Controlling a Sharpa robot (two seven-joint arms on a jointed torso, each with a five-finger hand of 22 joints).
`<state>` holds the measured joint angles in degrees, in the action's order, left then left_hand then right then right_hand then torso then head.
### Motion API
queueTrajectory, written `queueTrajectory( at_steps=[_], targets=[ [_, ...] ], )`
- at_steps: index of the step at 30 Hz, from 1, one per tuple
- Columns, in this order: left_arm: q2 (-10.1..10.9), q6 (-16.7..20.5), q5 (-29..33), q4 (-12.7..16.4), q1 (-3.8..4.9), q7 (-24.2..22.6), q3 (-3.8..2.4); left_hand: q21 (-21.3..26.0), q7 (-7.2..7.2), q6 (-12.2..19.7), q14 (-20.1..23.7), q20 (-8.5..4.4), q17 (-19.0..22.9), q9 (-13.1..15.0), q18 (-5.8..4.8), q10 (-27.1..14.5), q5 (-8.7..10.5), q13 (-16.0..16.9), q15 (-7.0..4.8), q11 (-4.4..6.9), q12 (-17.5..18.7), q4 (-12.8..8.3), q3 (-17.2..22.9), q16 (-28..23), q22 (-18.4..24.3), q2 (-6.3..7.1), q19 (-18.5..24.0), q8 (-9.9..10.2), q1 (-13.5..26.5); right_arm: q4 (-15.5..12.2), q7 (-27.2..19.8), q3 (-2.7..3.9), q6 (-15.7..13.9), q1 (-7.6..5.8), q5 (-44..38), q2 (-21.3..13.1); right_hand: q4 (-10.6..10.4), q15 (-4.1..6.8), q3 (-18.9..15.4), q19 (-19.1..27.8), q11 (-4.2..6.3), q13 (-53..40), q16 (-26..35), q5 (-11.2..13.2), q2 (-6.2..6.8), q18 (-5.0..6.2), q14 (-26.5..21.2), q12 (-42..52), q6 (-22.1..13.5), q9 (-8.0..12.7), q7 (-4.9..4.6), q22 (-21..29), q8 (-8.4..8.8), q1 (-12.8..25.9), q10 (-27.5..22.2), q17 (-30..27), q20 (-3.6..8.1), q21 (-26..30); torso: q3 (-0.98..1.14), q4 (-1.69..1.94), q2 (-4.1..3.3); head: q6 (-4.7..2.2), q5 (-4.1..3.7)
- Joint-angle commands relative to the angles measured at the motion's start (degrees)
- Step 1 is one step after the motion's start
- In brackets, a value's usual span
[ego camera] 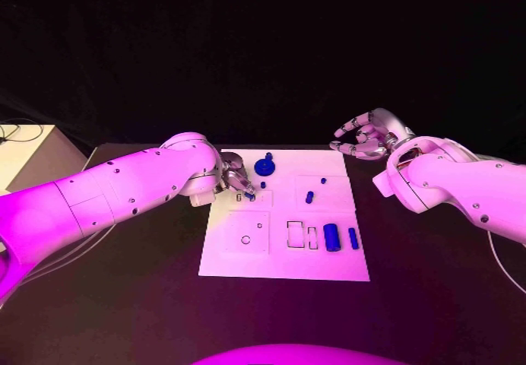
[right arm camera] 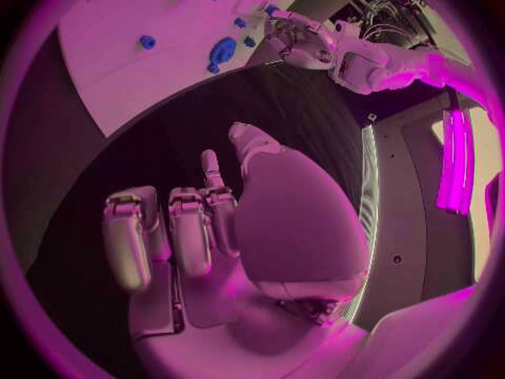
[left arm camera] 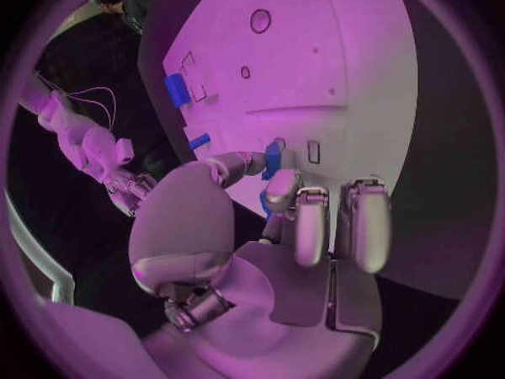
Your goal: Assemble the parts on the task board
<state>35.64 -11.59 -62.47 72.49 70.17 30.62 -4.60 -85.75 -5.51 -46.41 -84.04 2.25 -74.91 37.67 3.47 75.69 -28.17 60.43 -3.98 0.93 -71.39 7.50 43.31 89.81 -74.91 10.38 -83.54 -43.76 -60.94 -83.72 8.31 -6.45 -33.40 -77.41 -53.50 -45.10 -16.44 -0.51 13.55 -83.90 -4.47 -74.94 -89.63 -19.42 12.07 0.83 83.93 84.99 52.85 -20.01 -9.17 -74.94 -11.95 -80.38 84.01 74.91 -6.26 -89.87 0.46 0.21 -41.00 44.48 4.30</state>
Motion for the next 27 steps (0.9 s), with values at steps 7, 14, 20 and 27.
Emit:
queueTrajectory(
  at_steps=[7, 14, 20, 27],
  targets=[
    [0.0, 2.9, 1.4, 0.3, -0.02, -0.7, -0.06, -0.2, 2.39, -2.7, -6.0, -0.13, -15.1, 12.2, -1.12, 0.0, -0.31, 0.1, -0.34, 0.24, 0.0, -8.6, 8.3, 0.2, -4.8, -0.51, -0.1, -0.1, -0.1, -0.1, 0.0, 0.03, 0.2, 0.03, -0.8, 0.0, 0.0, 0.29, 0.3, -6.1, 0.05, -9.5, -0.4, -0.4, 0.05, -0.83, 6.1, -0.3, -0.5, -0.1, 0.02, -15.1, -0.28, 0.5, 0.2, 15.1, 0.17, -0.1, 0.03, 0.05, 0.02, 0.17, 0.08],
    [-0.6, 1.7, 1.5, -0.7, -0.05, -0.4, 0.18, -0.3, 2.43, -2.8, -6.0, -0.17, -15.1, 12.2, -1.15, 0.1, -0.37, 0.0, -0.39, 0.28, 0.0, -8.6, 8.4, 0.2, -5.0, -0.46, -0.2, -0.2, -0.1, -0.1, 0.1, 0.03, 0.2, 0.03, -0.9, 0.1, 0.0, 0.29, 0.3, -6.1, 0.05, -9.5, -0.4, -0.4, 0.05, -0.83, 6.1, -0.3, -0.5, -0.1, 0.02, -15.1, -0.28, 0.5, 0.2, 15.1, 0.17, -0.1, 0.07, -0.02, 0.03, 0.31, 0.18],
    [-1.1, 1.3, 1.5, -1.1, -0.19, -0.4, 0.33, -0.3, 2.44, -2.8, -6.0, -0.19, -15.1, 12.3, -1.16, 0.0, -0.37, -0.1, -0.41, 0.30, 0.1, -8.6, 8.5, 0.2, -5.0, -0.44, -0.2, -0.2, -0.1, -0.1, 0.1, 0.03, 0.2, 0.03, -0.9, 0.1, 0.0, 0.29, 0.3, -6.1, 0.05, -9.5, -0.4, -0.4, 0.05, -0.83, 6.1, -0.3, -0.5, -0.1, 0.02, -15.1, -0.28, 0.5, 0.2, 15.1, 0.17, -0.1, 0.06, -0.05, 0.03, 0.44, 0.18],
    [-1.3, 1.1, 1.0, -1.3, -0.36, -0.3, 0.38, -0.3, 2.44, -2.8, -6.0, -0.19, -15.1, 12.3, -1.16, 0.0, -0.37, -0.1, -0.41, 0.30, 0.1, -8.6, 8.5, 0.2, -5.0, -0.44, -0.2, -0.2, -0.1, -0.1, 0.2, 0.03, 0.3, 0.03, -0.9, 0.1, 0.0, 0.29, 0.3, -6.1, 0.05, -9.5, -0.4, -0.4, 0.05, -0.83, 6.1, -0.3, -0.5, -0.1, 0.02, -15.1, -0.28, 0.5, 0.2, 15.1, 0.17, -0.1, 0.05, -0.02, 0.05, 0.45, 0.17]
  ],
)
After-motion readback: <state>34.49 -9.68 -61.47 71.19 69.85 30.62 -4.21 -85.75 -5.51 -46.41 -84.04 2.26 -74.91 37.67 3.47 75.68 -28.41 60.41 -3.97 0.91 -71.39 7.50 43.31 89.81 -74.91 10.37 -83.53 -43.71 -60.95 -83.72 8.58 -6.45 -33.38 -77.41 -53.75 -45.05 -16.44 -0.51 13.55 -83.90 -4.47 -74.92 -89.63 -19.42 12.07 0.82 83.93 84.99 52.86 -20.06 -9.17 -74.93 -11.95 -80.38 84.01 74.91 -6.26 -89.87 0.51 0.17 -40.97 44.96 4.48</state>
